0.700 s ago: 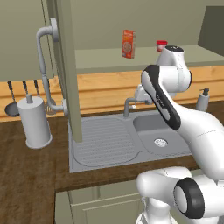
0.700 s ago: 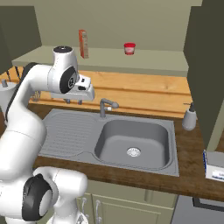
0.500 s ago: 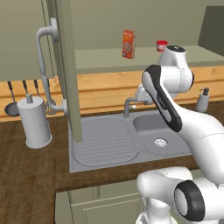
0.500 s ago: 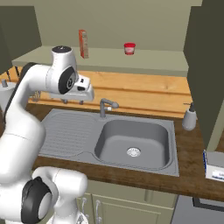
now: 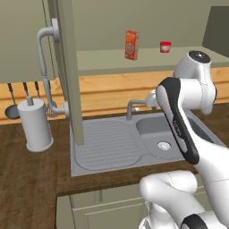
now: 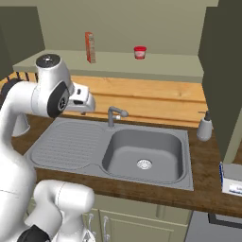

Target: Pick the boxed food and place it on the digital scale for weighing, and close the cabinet.

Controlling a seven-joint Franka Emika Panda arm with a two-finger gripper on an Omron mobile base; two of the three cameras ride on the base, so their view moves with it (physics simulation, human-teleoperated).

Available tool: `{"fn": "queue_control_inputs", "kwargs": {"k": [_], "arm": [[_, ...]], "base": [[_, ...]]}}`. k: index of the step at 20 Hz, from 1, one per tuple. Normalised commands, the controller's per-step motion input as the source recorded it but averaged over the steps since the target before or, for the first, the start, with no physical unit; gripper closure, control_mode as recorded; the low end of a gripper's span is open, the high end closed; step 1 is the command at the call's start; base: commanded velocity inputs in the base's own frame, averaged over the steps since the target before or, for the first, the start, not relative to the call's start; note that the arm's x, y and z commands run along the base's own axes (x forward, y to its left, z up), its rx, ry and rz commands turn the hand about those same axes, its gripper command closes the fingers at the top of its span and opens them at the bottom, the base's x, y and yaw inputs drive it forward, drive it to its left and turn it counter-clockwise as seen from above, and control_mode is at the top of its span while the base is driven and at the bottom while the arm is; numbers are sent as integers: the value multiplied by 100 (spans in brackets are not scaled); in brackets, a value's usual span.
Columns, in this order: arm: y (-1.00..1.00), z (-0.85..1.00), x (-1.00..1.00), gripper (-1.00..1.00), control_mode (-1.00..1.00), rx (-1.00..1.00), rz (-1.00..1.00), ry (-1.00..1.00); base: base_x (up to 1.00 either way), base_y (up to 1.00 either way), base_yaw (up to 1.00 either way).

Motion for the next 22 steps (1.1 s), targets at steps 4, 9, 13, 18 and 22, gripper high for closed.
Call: {"fn": "queue_control_inputs", "kwargs": {"k": [4, 9, 13, 18, 22], "arm": [[0, 69, -19, -100, -100, 1, 0, -26], [0, 74, -1, -100, -100, 1, 0, -19], [0, 71, 0, -100, -100, 1, 0, -10], [0, 62, 0, -100, -100, 0, 0, -11], [0, 48, 6, -100, -100, 0, 0, -24]], "base": [[0, 0, 0], [0, 0, 0], [0, 0, 0], [0, 0, 0], [0, 0, 0]]}}
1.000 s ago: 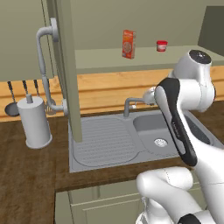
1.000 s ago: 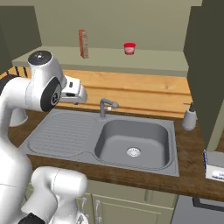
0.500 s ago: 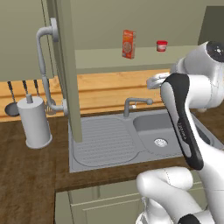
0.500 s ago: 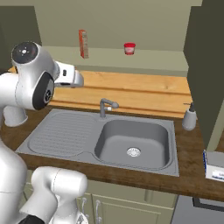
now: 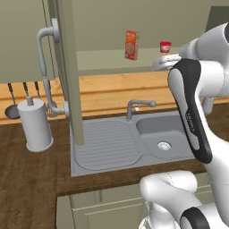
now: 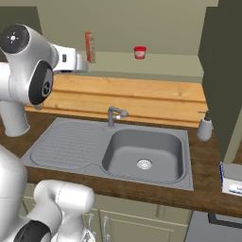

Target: Pick the boxed food and place it on the digital scale for weighing, and close the cabinet.

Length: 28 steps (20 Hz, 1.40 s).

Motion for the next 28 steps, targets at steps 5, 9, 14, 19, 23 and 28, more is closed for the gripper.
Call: {"fn": "queue_control_inputs", "kwargs": {"k": [5, 9, 14, 19, 23, 28], "arm": [[0, 18, 31, -100, -100, 0, 0, -31], [-3, 4, 51, -100, -100, 0, 0, -11], [-1, 11, 58, -100, -100, 3, 3, 0], [0, 3, 53, -100, -100, 2, 4, 0], [0, -2, 65, -100, -100, 0, 0, 0], [0, 0, 58, -100, -100, 0, 0, 0]], "base": [[0, 0, 0], [0, 0, 0], [0, 0, 0], [0, 0, 0], [0, 0, 0], [0, 0, 0]]}}
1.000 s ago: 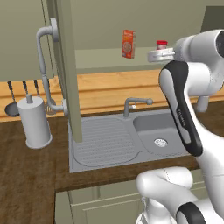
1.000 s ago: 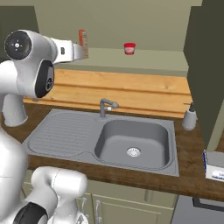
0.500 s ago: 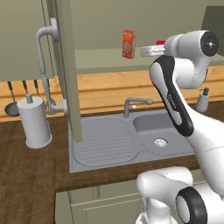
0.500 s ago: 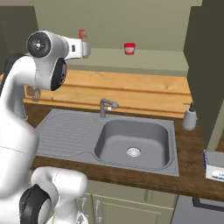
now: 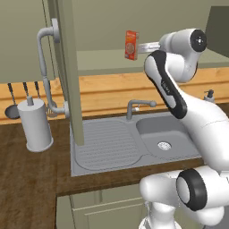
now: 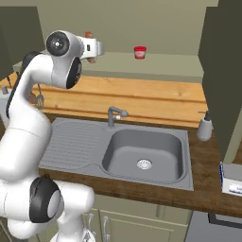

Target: Pick the boxed food and place it on the digital scale for weighing, and close the cabinet.

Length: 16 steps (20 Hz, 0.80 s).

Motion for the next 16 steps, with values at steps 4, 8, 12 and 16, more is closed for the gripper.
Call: {"fn": "queue_control_inputs", "kwargs": {"k": [4, 8, 12, 16], "arm": [[0, 0, 51, -100, -100, 0, 0, 0], [0, 0, 46, -100, -100, 0, 0, 0], [3, 0, 50, -100, -100, 0, 0, 0], [5, 0, 54, -100, -100, 0, 1, 0]], "base": [[0, 0, 0], [0, 0, 0], [0, 0, 0], [0, 0, 0]]}}
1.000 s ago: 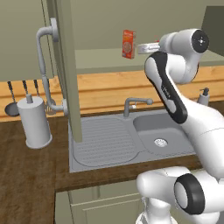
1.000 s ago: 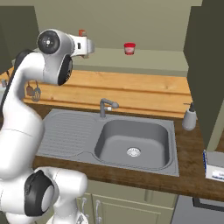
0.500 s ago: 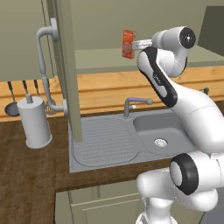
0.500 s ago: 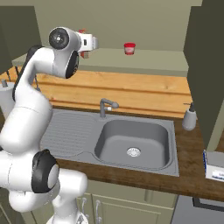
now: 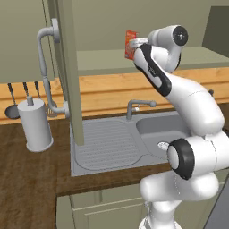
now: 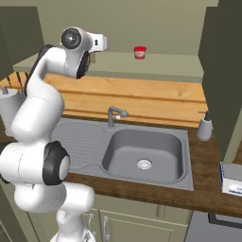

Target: Pick the boxed food and place it on the digital scale for weighing, and close the cabinet.

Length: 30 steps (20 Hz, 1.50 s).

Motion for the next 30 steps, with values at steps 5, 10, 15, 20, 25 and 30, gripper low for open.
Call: {"fn": "queue_control_inputs", "kwargs": {"k": [5, 10, 15, 20, 25, 30], "arm": [[2, 0, 44, -100, -100, 0, 4, 0], [0, 0, 49, -100, -100, 0, 2, 0], [21, 0, 31, -100, -100, 0, 1, 0], [8, 0, 27, -100, -100, 0, 1, 0], [26, 0, 14, 100, -100, 0, 3, 0], [29, 0, 0, 100, -100, 0, 2, -1]], "base": [[0, 0, 0], [0, 0, 0], [0, 0, 0], [0, 0, 0], [0, 0, 0], [0, 0, 0]]}}
